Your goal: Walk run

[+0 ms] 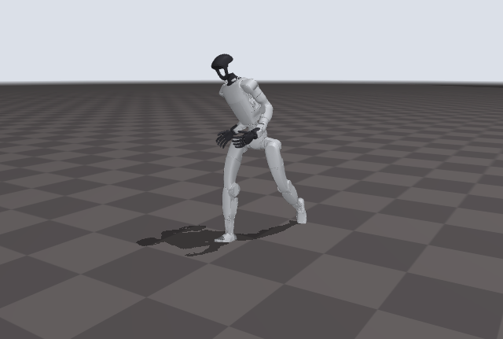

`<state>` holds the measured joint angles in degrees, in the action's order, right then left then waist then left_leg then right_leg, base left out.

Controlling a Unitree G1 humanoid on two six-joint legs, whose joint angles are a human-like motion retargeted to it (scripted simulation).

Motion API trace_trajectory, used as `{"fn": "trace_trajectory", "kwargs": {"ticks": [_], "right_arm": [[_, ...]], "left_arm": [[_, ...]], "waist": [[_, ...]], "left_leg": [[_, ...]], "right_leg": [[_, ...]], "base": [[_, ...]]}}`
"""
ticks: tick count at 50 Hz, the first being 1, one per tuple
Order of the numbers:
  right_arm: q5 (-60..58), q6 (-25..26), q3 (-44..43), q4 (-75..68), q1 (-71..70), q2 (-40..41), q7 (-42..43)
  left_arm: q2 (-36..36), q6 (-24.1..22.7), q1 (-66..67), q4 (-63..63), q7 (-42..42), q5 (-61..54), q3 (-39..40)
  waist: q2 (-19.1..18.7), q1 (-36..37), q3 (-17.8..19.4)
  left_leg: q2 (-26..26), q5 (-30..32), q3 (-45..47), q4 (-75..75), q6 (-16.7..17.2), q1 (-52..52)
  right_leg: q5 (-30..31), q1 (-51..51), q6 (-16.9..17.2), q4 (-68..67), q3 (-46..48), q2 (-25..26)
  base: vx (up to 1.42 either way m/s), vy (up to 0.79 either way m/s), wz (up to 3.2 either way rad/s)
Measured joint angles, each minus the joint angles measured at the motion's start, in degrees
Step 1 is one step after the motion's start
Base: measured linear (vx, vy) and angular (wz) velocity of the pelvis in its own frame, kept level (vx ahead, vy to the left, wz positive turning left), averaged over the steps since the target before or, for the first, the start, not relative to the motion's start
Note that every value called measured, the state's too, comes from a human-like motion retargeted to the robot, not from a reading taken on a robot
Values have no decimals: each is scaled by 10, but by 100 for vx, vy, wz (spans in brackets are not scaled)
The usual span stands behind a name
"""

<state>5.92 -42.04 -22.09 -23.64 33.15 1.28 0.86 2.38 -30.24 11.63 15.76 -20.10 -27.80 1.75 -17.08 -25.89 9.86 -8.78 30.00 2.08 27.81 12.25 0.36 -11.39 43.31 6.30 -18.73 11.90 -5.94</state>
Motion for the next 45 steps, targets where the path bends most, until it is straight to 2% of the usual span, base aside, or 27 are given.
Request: {"fn": "trace_trajectory", "kwargs": {"ticks": [2,3,5,7,8,10,12,13,16,17,18,21,22,23,24,25,27,29,30,32,35,37,39,41,42,43,45], "right_arm": [[-40,12,11,37,-63,-14,35],[-56,17,26,55,-94,-26,50],[-66,16,86,86,-149,-53,93],[-41,-22,106,119,-264,-63,155],[-23,-46,115,140,-310,-64,161],[-5,-62,156,179,-382,-64,156],[6,-42,166,211,-407,-87,106],[8,-25,172,224,-413,-100,81],[-2,41,145,248,-396,-133,8],[-13,58,130,250,-382,-141,-9],[-29,73,112,249,-363,-145,-18],[-91,86,109,190,-321,-120,36],[-108,85,115,155,-308,-106,51],[-122,81,120,116,-290,-90,49],[-140,75,129,70,-249,-73,34],[-159,68,140,22,-197,-56,11],[-168,77,150,-72,-93,-50,-35],[-135,76,140,-123,-21,-51,-111],[-110,69,111,-137,19,-49,-149],[-77,54,71,-135,72,-48,-187],[-51,34,14,-120,115,-56,-202],[-52,36,-11,-86,116,-62,-185],[-66,45,-20,-45,83,-67,-146],[-82,45,-26,-6,32,-68,-90],[-92,43,-27,12,0,-70,-58],[-102,41,-23,30,-36,-74,-24],[-120,35,16,65,-100,-83,33]], "left_arm": [[-10,5,19,-1,-13,-2,7],[-14,7,32,-4,-21,-2,13],[-14,3,91,-9,-47,2,27],[3,-1,123,-12,-49,1,1],[6,-1,137,-7,-47,4,-1],[13,3,155,-1,-58,16,-3],[15,7,170,4,-77,30,-6],[15,8,173,5,-85,37,-3],[21,5,170,3,-92,55,10],[20,3,165,-1,-87,62,15],[19,-1,155,-5,-77,72,16],[21,-13,98,-29,-17,105,18],[24,-16,77,-42,2,114,17],[30,-20,57,-56,17,121,15],[35,-27,54,-66,33,133,9],[40,-36,59,-73,50,147,3],[46,-45,27,-54,54,157,8],[47,-44,-10,-30,57,159,3],[49,-45,-14,-24,58,158,-22],[48,-41,-4,-27,47,132,-31],[42,-24,22,-33,14,65,-35],[40,-13,31,-47,-2,33,-38],[41,-4,25,-61,-12,22,-32],[44,6,15,-75,-21,18,-33],[45,11,9,-83,-26,14,-34],[49,15,4,-90,-32,8,-36],[62,30,18,-110,-58,-9,-10]], "waist": [[21,18,-10],[37,42,-24],[49,34,-23],[34,49,-26],[51,64,-40],[67,135,-59],[96,191,-80],[131,236,-92],[217,334,-102],[234,363,-95],[246,385,-76],[234,380,-26],[215,361,-15],[195,335,-12],[184,300,-18],[177,261,-29],[173,202,-40],[157,157,-74],[156,156,-96],[143,124,-108],[85,38,-111],[56,10,-85],[45,0,-73],[43,6,-69],[53,4,-67],[75,-7,-64],[98,30,-91]], "left_leg": [[94,0,-63,46,9,6],[137,0,-52,79,23,-9],[194,-35,-64,232,13,-63],[144,-141,-31,415,-61,-191],[113,-187,26,457,-109,-247],[49,-280,100,494,-163,-357],[94,-325,81,436,-158,-460],[111,-336,104,380,-159,-502],[95,-354,188,150,-188,-571],[87,-367,202,69,-185,-569],[102,-390,190,1,-172,-554],[95,-433,153,-99,-111,-481],[81,-423,137,-87,-125,-456],[87,-377,108,-51,-195,-438],[110,-394,33,3,-219,-419],[143,-443,-63,67,-220,-401],[105,-525,-5,145,-233,-353],[116,-556,-19,95,-222,-257],[118,-545,-1,47,-220,-199],[108,-409,0,-43,-161,-105],[65,-49,-61,-165,-49,18],[25,0,-32,-73,27,42],[12,0,2,24,28,49],[57,0,-44,80,28,65],[89,0,-57,109,28,74],[119,0,-68,135,28,86],[167,-25,-45,210,24,56]], "right_leg": [[60,-33,-67,-16,7,-10],[-15,-36,-126,-71,6,-8],[-124,-73,-121,-162,-82,19],[-187,-124,-145,-197,-13,8],[-205,-161,-159,-183,-21,21],[-202,-246,-177,-122,-44,80],[-99,-332,-162,-35,-50,111],[-6,-379,-142,18,-74,116],[339,-475,-24,105,-94,84],[404,-492,18,87,-77,67],[411,-494,55,6,-41,40],[414,-516,47,-105,-128,139],[414,-516,48,-135,-127,186],[414,-500,51,-168,-92,217],[387,-474,33,-229,-41,230],[348,-442,3,-303,19,234],[223,-330,-37,-474,59,175],[138,-229,-61,-486,52,124],[108,-192,-78,-459,49,89],[76,-118,-78,-376,46,24],[76,-65,-64,-167,79,-24],[44,-71,-47,-20,16,2],[5,-83,-25,93,-62,4],[-30,-104,-34,138,-43,-19],[-21,-113,-37,131,-24,-42],[47,-124,-35,108,-24,-72],[87,-111,-144,3,-8,-54]], "base": [[213,-80,-106],[227,-88,-129],[255,-101,-34],[242,-88,46],[201,-78,-64],[216,-76,-133],[256,-80,-83],[259,-85,-118],[277,-78,-114],[269,-61,-119],[227,-58,-77],[237,-63,20],[288,-72,125],[289,-65,164],[269,-52,197],[318,-68,200],[350,-97,171],[242,-78,103],[248,-86,59],[272,-111,58],[236,-82,101],[274,-99,21],[214,-68,-43],[231,-87,-32],[266,-104,43],[249,-114,7],[153,-87,-97]]}}
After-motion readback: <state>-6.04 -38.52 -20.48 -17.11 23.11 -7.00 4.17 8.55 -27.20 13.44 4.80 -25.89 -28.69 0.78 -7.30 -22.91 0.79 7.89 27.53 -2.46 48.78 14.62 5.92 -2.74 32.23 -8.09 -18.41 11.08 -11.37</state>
